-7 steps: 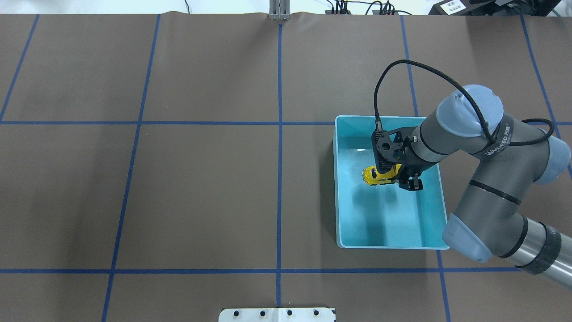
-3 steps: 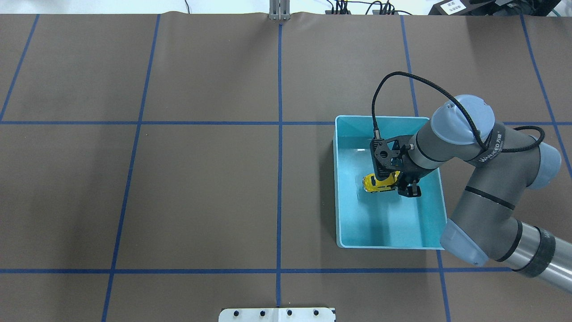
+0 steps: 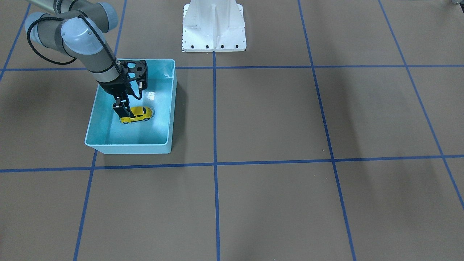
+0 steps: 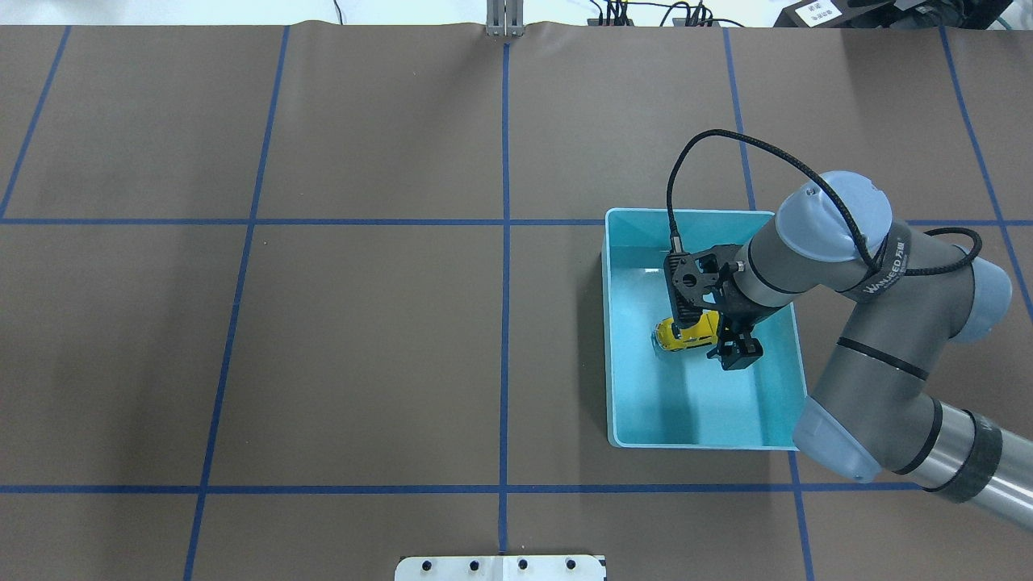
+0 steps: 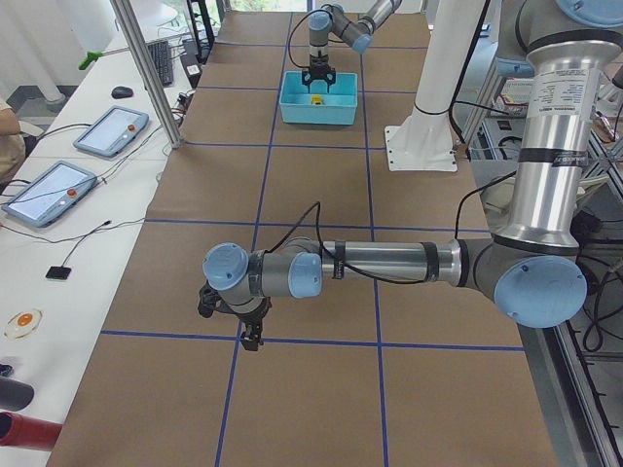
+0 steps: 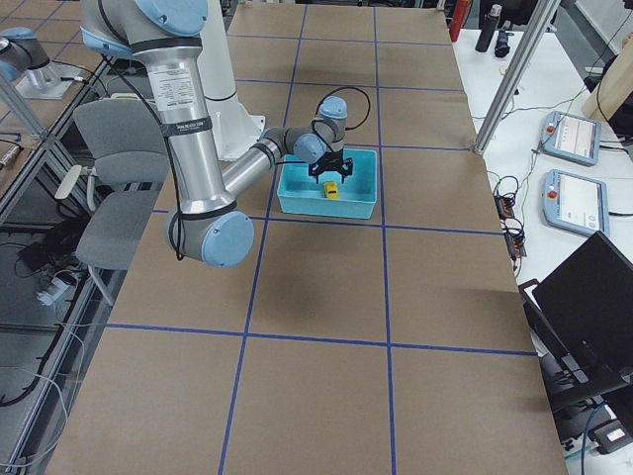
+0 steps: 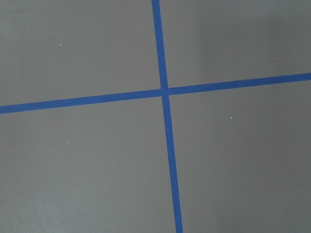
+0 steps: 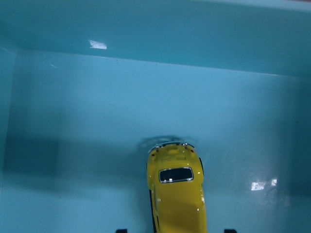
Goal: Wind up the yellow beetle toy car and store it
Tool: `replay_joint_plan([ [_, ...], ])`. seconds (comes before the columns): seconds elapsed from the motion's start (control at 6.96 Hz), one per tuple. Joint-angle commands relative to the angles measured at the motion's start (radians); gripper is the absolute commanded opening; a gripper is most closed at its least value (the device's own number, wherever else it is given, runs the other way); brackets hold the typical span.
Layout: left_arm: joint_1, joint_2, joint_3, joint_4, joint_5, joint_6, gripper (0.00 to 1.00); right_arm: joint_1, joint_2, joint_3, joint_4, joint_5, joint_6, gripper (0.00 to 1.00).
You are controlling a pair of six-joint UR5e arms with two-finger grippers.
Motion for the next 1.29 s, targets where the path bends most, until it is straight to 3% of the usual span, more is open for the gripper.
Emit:
replay_joint_plan([
  [0.0, 0.000, 0.000, 0.000, 0.000, 0.000, 0.000, 1.00, 0.090, -0.002, 0.063, 0.000, 0.067, 0.002, 1.00],
  [0.14, 0.000, 0.000, 0.000, 0.000, 0.000, 0.000, 1.00, 0.190, 0.001, 0.086, -0.006, 0.104, 0.007, 1.00],
  [0.29, 0.002, 0.000, 0.000, -0.002, 0.000, 0.000, 1.00, 0.305, 0.001, 0.094, -0.012, 0.159, 0.144, 1.00],
  [0.57, 0.000, 0.000, 0.000, 0.000, 0.000, 0.000, 1.00, 0.486, -0.027, 0.134, -0.049, 0.178, 0.550, 1.00],
  [0.72, 0.000, 0.000, 0.000, -0.002, 0.000, 0.000, 1.00, 0.570, -0.080, 0.116, -0.054, 0.186, 0.618, 1.00],
  [1.01, 0.000, 0.000, 0.000, -0.002, 0.000, 0.000, 1.00, 0.817, -0.161, -0.016, -0.130, 0.357, 0.624, 1.00],
  [1.15, 0.002, -0.002, 0.000, -0.002, 0.000, 0.000, 1.00, 0.879, -0.274, -0.041, -0.136, 0.376, 0.622, 1.00],
])
